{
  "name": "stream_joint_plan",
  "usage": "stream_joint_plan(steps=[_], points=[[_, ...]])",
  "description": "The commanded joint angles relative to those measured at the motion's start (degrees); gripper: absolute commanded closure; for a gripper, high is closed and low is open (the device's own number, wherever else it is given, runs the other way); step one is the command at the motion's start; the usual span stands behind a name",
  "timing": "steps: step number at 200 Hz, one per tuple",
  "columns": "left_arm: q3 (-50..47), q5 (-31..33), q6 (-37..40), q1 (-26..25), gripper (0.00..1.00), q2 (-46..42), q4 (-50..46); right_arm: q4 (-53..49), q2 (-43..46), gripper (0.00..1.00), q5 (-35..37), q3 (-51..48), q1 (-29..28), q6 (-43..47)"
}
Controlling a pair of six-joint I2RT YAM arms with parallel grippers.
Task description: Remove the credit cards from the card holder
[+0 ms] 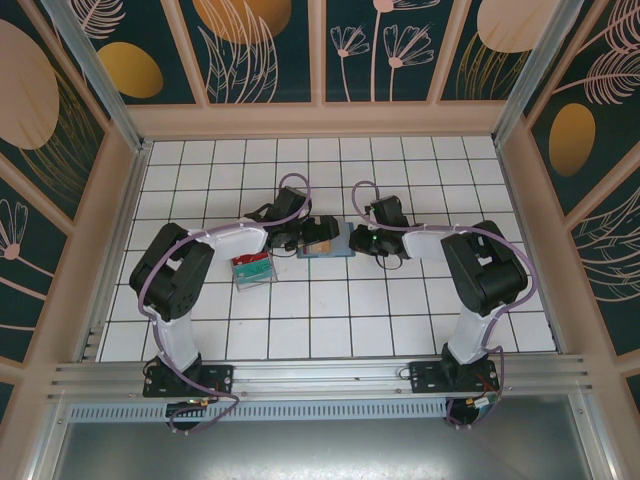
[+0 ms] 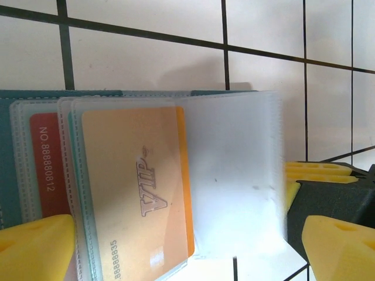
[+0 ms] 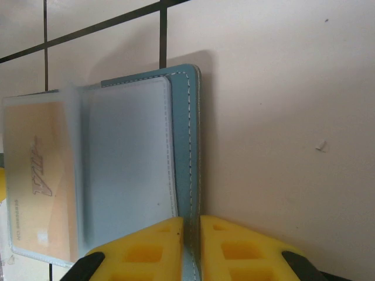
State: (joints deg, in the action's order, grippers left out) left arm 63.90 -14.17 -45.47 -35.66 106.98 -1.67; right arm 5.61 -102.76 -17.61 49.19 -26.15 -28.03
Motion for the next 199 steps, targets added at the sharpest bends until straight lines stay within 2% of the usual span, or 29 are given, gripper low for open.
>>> stream_joint_plan(steps=[1,70,120,137,151,179,199], points=[[0.0,-0.9,0.5,-0.4,0.02,-2.2,0.7,-1.6,-1.0,0.84,0.1,-0.9,-0.7,-0.2],[2.0,4.6,3.3,-0.2,0.01,-2.7,-5.8,-4.3,4.1,0.74,1.5,0.5,2.0,0.4],[3.0,8.1,5.0,0.5,0.01,-2.9,-7.3,-4.6,6.1,0.72,-0.1,3.1,0.9,-1.2],[3.0,6.9,5.4,0.8,0.02,-2.6,-6.7,-3.9,5.7,0.72,-1.7,4.3,0.0,-1.8],[2.2,5.1,5.0,1.2,0.15,-2.3,-5.2,-2.8,4.9,0.74,-3.8,5.0,-0.5,-2.9],[0.4,3.9,2.5,2.3,0.52,-1.6,-2.7,0.6,3.2,0.79,-7.6,5.4,-1.4,-5.8],[-0.5,3.7,2.2,2.7,0.64,-1.4,-2.2,2.7,1.9,0.81,-10.4,5.6,-1.7,-7.4]])
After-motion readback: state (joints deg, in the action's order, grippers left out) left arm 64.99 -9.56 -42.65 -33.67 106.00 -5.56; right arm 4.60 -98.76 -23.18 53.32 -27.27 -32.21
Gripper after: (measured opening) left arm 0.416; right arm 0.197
